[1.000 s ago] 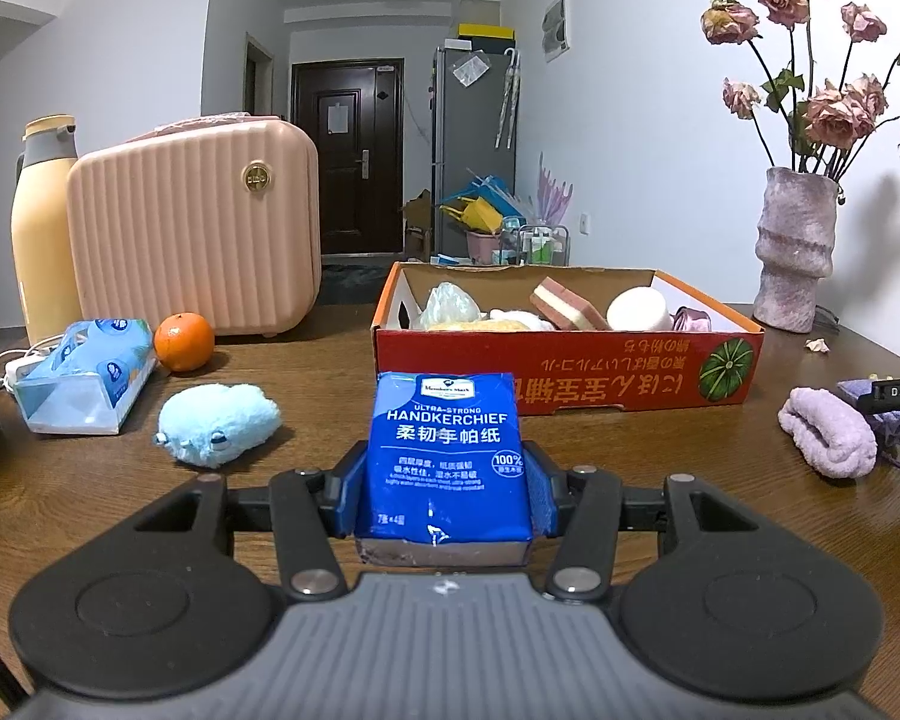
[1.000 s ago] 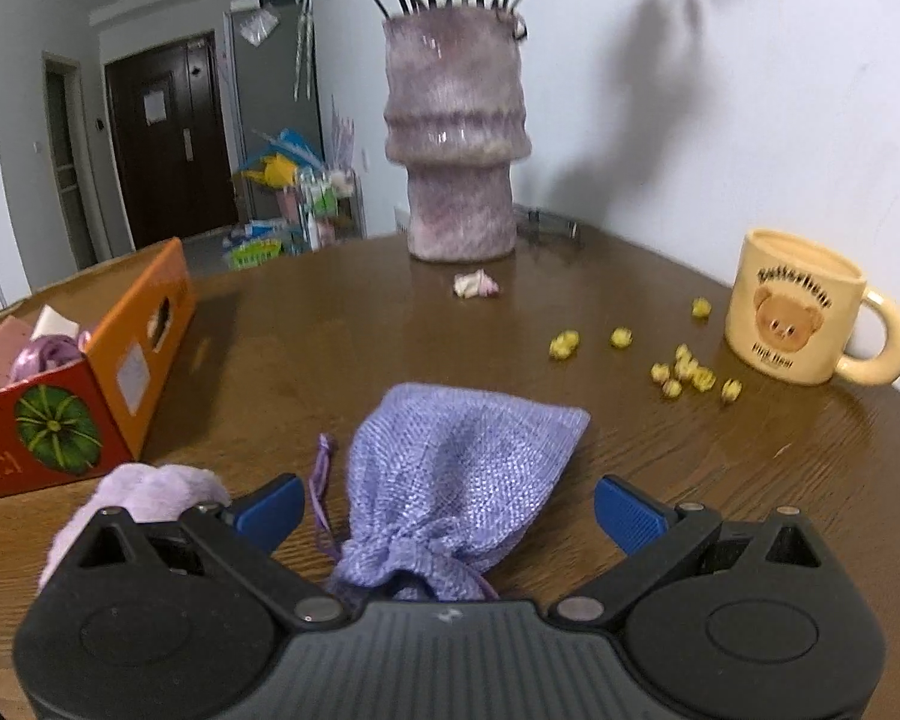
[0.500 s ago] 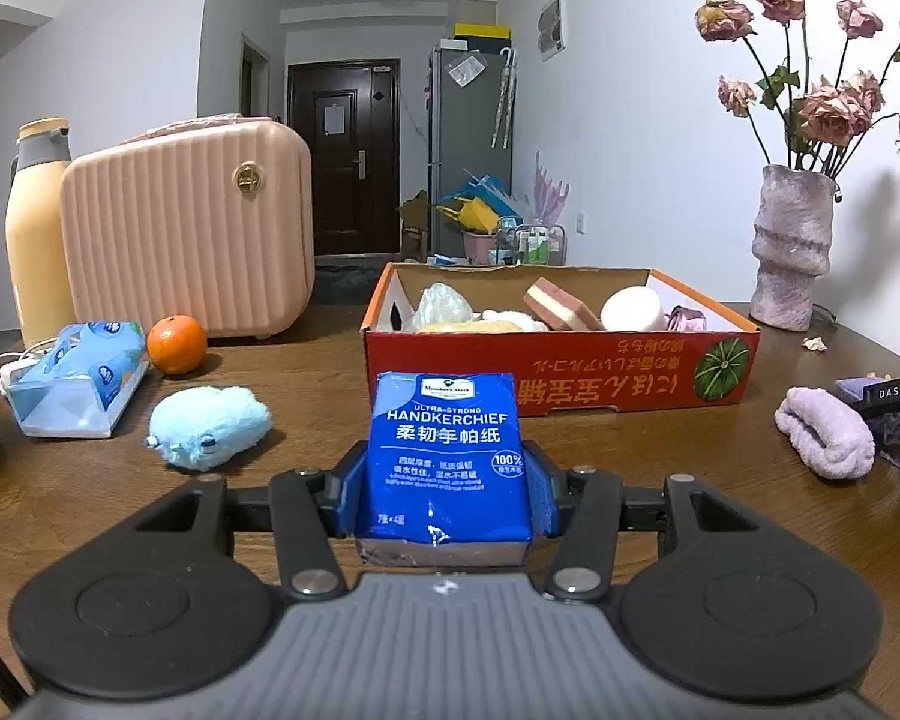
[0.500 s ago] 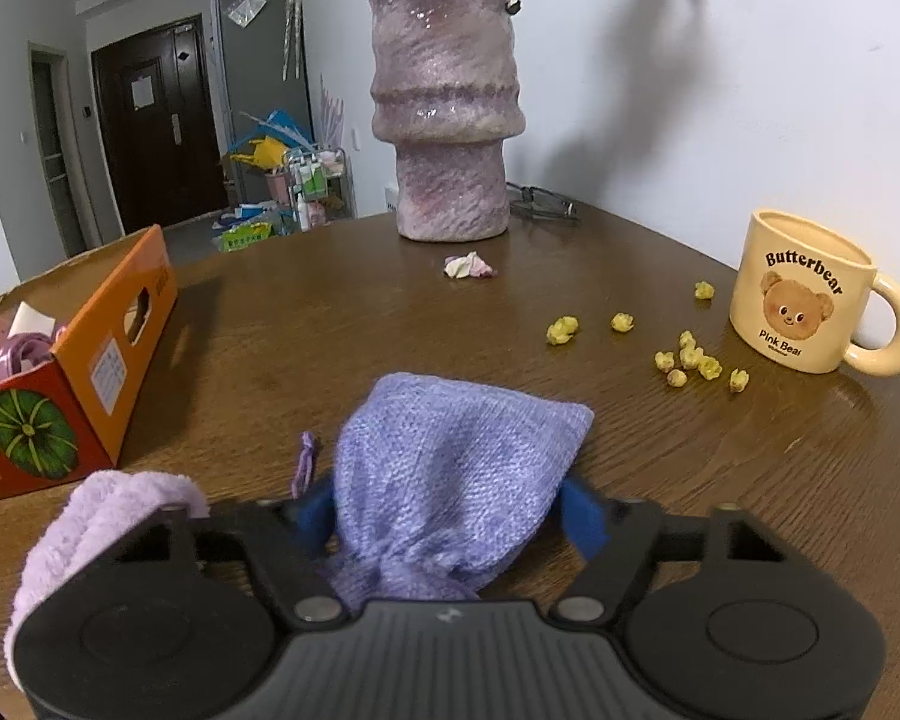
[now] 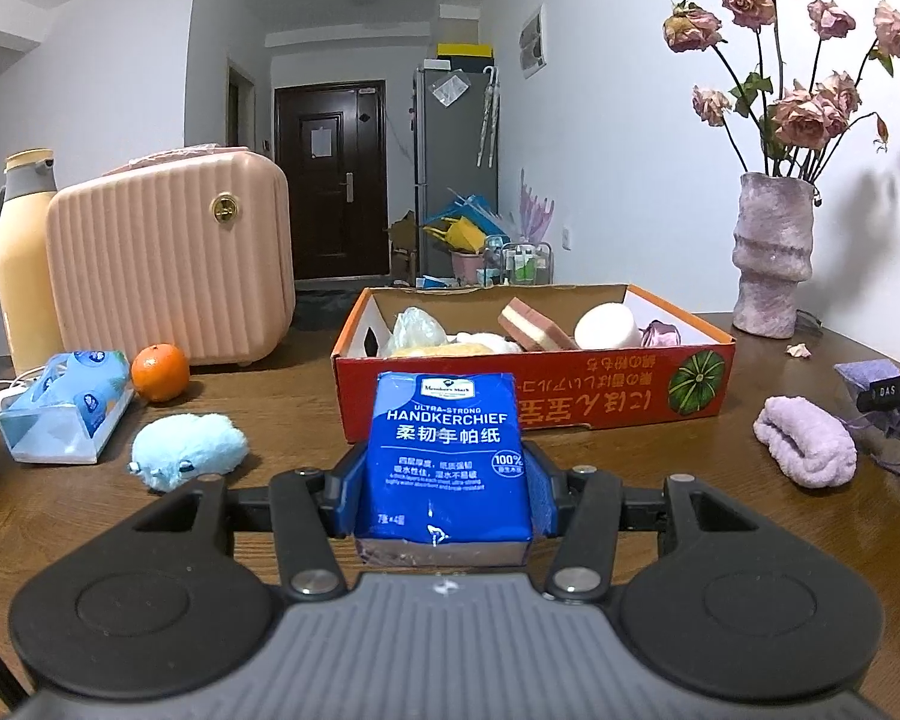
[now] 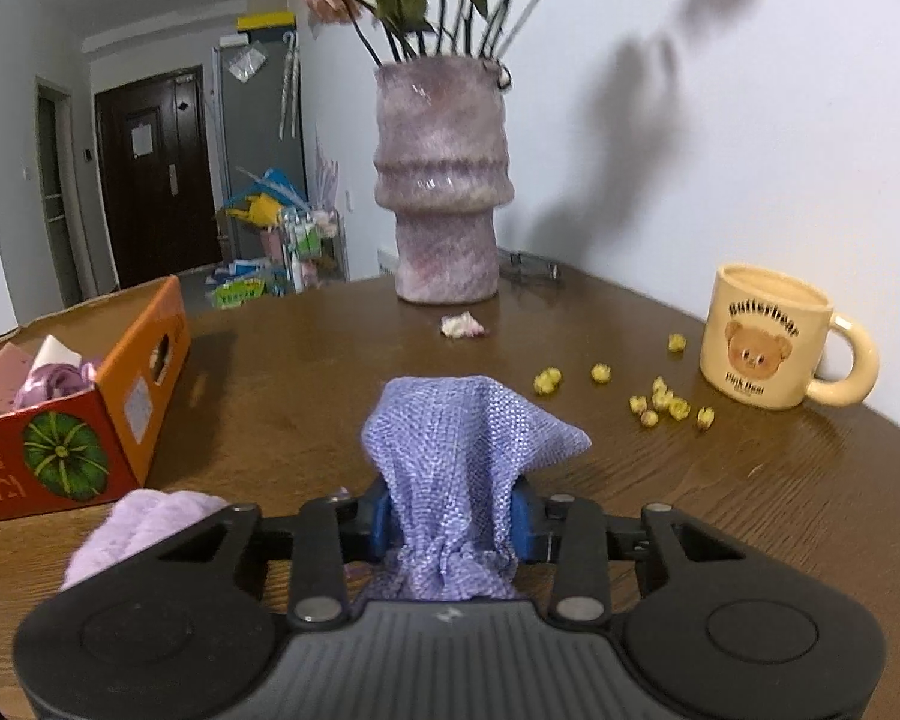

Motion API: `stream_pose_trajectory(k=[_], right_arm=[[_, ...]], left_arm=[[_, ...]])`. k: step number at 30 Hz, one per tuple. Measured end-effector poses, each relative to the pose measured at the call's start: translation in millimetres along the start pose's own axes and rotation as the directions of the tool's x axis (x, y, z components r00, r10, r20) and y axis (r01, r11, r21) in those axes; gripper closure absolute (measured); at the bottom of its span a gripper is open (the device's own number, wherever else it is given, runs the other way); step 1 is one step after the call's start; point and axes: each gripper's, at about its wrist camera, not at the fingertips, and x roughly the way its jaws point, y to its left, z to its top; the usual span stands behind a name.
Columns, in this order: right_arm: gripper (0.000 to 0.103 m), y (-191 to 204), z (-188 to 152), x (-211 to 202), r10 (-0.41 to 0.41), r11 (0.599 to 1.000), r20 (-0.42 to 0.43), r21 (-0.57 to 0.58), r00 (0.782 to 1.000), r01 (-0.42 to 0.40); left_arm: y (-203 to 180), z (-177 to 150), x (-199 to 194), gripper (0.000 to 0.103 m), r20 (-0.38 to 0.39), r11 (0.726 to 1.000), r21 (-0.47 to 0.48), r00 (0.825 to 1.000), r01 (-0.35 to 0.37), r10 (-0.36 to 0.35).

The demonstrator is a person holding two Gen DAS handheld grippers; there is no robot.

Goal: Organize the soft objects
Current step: 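Close the right gripper on the lilac drawstring pouch, then carry the tissue pack with the left gripper while the right carries the pouch to the box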

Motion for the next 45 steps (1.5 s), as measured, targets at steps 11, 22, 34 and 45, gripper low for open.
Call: stream_pose_trajectory(k=[11,22,34,45], right_arm=[[0.068,32,-11,-43,0.045,0.998,0.118,-0.042,0.992,-0.04],[0.068,69,-24,-88,0.146,0.987,0.197,-0.094,0.97,-0.13],[0.068,112,-39,-127,0.28,0.956,0.215,-0.15,0.936,-0.252],[0.068,153,-51,-147,0.374,0.917,0.227,-0.232,0.899,-0.323]], left_arm=[[1,2,-2,0.05,0.012,1.0,-0.007,1.0,-0.012,0.012],[3,3,-4,0.05,0.022,1.0,-0.018,1.0,-0.019,0.019],[5,5,-5,0.05,0.03,1.0,-0.022,0.999,-0.021,0.022],[5,9,-4,0.05,0.045,0.999,-0.031,0.999,-0.025,0.026]])
